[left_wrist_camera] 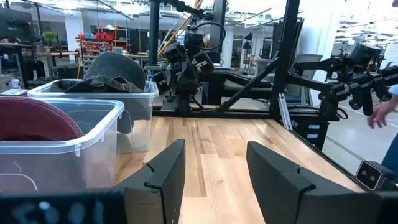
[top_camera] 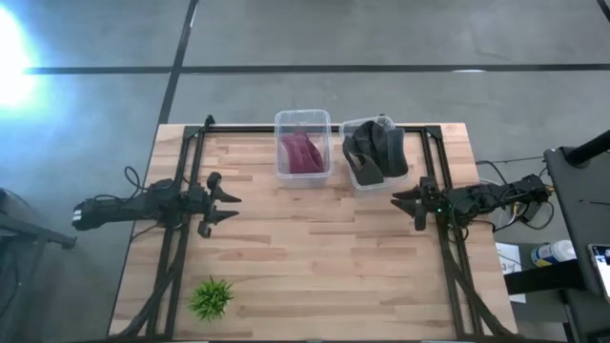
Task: Pick & Place hat
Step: Return to Home Position
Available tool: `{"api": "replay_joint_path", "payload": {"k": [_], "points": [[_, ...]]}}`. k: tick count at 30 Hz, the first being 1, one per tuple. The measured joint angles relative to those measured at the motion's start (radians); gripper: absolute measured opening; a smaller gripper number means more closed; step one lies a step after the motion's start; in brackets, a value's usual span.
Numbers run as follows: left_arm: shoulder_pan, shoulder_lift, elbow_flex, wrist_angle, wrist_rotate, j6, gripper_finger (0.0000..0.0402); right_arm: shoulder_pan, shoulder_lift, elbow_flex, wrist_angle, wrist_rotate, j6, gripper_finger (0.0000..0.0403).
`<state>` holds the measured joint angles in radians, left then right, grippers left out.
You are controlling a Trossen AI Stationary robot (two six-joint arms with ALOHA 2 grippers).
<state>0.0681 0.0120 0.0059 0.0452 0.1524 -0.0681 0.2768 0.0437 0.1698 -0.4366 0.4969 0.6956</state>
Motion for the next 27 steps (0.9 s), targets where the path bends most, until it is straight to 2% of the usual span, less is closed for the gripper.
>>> {"api": "replay_joint_path", "payload": {"k": [22, 27], "points": [[0.0, 0.0, 0.0, 0.0, 0.0, 0.0, 0.0165, 0.0, -0.001, 0.0, -0.001, 0.0, 0.0, 0.0141], [0.0, 0.0, 0.0, 0.0, 0.0, 0.0, 0.0165, -0.067, -0.018, -0.001, -0.001, -0.001, 0.0, 0.0141]]}}
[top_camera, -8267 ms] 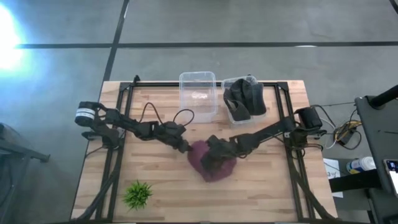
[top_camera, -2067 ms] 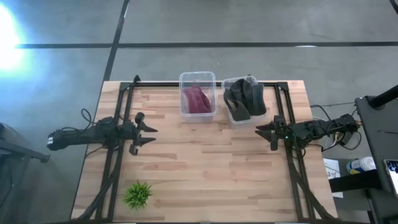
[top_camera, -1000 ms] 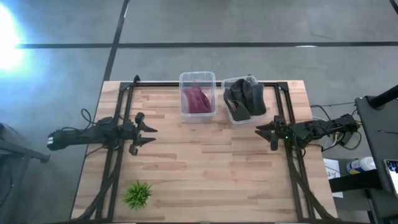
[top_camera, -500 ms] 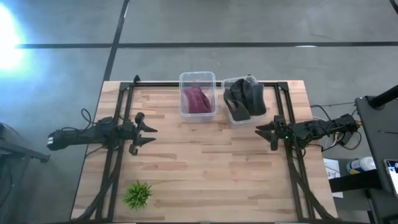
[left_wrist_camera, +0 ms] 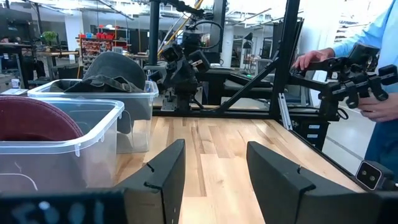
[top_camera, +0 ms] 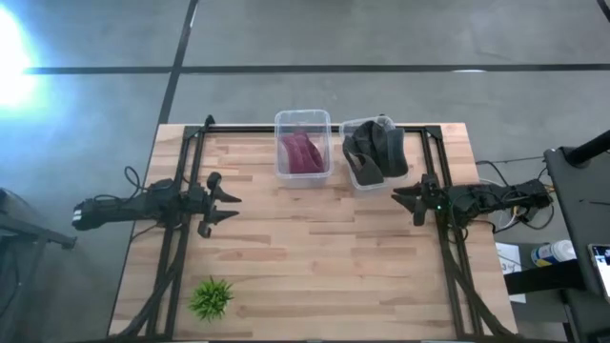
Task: Pick & Place hat
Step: Return to Home Position
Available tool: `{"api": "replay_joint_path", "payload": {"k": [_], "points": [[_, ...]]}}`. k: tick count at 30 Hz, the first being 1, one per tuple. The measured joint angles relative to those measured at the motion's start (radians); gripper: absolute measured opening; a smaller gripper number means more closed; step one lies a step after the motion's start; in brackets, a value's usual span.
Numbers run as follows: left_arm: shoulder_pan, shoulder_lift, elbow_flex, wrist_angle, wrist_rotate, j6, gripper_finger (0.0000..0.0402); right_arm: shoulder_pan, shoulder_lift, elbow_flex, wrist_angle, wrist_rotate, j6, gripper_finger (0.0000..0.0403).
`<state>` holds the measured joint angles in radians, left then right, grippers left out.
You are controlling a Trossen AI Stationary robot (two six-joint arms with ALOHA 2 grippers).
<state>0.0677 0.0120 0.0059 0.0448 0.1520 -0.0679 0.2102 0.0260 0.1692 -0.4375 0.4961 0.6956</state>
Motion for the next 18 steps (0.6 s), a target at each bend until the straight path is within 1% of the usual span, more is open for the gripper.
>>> {"api": "replay_joint_path", "payload": {"k": [2, 6, 10, 13, 18], "points": [[0.0, 0.0, 0.0, 0.0, 0.0, 0.0, 0.0165, -0.044, -0.009, 0.0, -0.005, 0.0, -0.042, 0.0141], [0.0, 0.0, 0.0, 0.0, 0.0, 0.0, 0.0165, -0.114, -0.026, -0.001, 0.045, -0.012, -0.207, 0.0141], [0.0, 0.002, 0.0, 0.0, 0.0, 0.0, 0.0165, -0.129, -0.026, -0.012, 0.173, -0.102, -0.409, 0.0141], [0.0, 0.002, 0.0, 0.0, 0.0, 0.0, 0.0165, -0.129, -0.026, -0.036, 0.274, -0.21, -0.506, 0.0141], [0.0, 0.003, 0.0, 0.0, 0.0, 0.0, 0.0165, -0.128, -0.026, -0.141, 0.473, -0.465, -0.589, 0.0141]]}}
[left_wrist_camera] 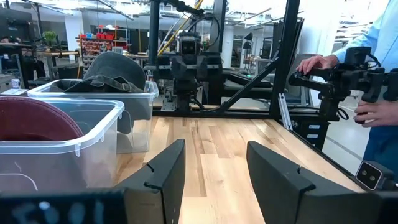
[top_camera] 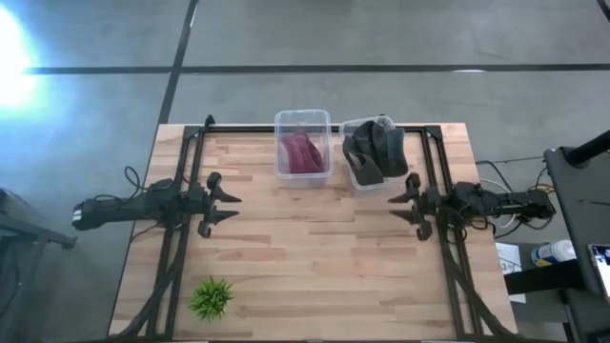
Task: Pick & Place hat
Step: Return to Home Position
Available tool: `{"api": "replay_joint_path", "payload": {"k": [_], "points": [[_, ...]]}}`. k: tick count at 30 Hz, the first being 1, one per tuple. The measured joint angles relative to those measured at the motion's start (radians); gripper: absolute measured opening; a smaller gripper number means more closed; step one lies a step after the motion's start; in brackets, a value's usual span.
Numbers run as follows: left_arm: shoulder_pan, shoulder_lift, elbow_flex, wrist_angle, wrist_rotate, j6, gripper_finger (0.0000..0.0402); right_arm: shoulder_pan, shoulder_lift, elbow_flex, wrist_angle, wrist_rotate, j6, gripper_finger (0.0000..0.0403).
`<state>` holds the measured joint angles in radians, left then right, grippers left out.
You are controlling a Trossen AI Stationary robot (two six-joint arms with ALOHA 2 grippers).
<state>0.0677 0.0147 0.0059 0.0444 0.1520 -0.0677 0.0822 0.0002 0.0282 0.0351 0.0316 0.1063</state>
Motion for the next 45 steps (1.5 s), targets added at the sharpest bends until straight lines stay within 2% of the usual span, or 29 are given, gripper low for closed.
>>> {"api": "replay_joint_path", "payload": {"k": [4, 12, 14, 22, 45], "points": [[0.0, 0.001, 0.0, 0.0, 0.0, 0.0, 0.0165, 0.0, 0.007, -0.02, 0.063, -0.059, -0.013, 0.0141], [0.0, 0.001, 0.0, 0.0, 0.0, 0.0, 0.0165, 0.002, 0.0, -0.019, 0.026, -0.061, -0.058, 0.0141], [0.0, 0.001, 0.0, 0.0, 0.0, 0.0, 0.0165, 0.015, 0.0, -0.019, -0.026, -0.059, -0.051, 0.0141], [0.0, 0.001, 0.0, -0.001, 0.0, 0.0, 0.0165, 0.082, 0.008, -0.019, -0.024, -0.055, -0.099, 0.0141], [0.0, 0.001, 0.0, -0.001, 0.0, 0.0, 0.0165, 0.082, 0.01, -0.019, -0.023, -0.055, -0.099, 0.0141]]}}
